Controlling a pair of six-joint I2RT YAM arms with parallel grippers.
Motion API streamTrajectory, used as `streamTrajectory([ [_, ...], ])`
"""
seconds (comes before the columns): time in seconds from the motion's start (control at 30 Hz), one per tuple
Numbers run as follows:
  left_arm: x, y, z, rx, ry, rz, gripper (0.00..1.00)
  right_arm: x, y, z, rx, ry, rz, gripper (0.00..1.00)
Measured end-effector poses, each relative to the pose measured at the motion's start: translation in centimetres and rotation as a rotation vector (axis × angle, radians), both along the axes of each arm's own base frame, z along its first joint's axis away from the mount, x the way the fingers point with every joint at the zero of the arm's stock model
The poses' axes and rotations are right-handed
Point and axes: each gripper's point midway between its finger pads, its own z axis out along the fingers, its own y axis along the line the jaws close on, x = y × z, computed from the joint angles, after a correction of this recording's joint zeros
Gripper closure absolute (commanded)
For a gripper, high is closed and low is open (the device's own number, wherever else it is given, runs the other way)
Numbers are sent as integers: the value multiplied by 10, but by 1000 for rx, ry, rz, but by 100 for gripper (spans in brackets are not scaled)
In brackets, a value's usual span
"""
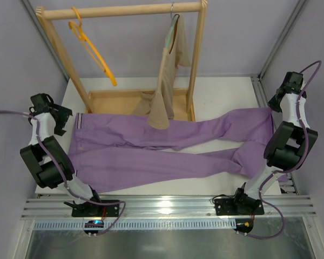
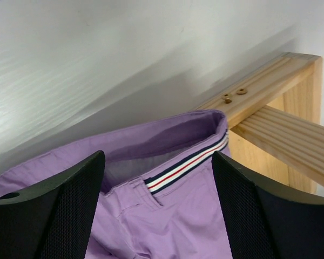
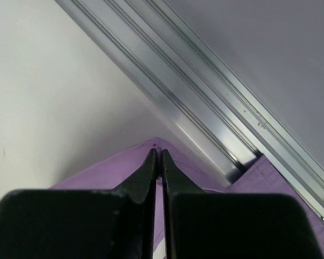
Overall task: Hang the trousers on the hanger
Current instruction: Fold the trousers
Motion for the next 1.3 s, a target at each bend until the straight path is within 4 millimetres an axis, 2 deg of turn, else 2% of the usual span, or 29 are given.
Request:
streamTrajectory([
  [0.2,24,-6,2,-29,-74,-85,28,13,0,6,2,-60,22,96],
  [0.4,49,-21,-11,-88,-176,-207,33,23,5,8,21,-103,57,96],
  [0.57,57,-24,-25,-88,-180,-270,35,29,8,-2,38,-99,80,95],
  [0.67,58,-27,-25,-78,-184,-296,42,31,8,-15,52,-80,88,96],
  [0.77,59,-27,-25,-69,-186,-308,68,32,9,-27,69,-57,93,96],
  [0.8,59,-27,-26,-69,-186,-310,86,32,9,-29,71,-54,95,96],
  [0.83,60,-26,-25,-71,-188,-307,95,32,10,-30,74,-52,97,96],
  [0.87,62,-26,-25,-72,-188,-311,100,32,10,-31,75,-52,98,96],
  [1.03,72,-22,-17,-75,-193,-301,100,32,10,-28,76,-48,97,96],
  [1.13,76,-19,-9,-67,-194,-279,100,34,9,-20,71,-56,97,96],
  [1.3,76,-13,0,-62,-195,-241,100,36,8,-10,61,-76,101,96],
])
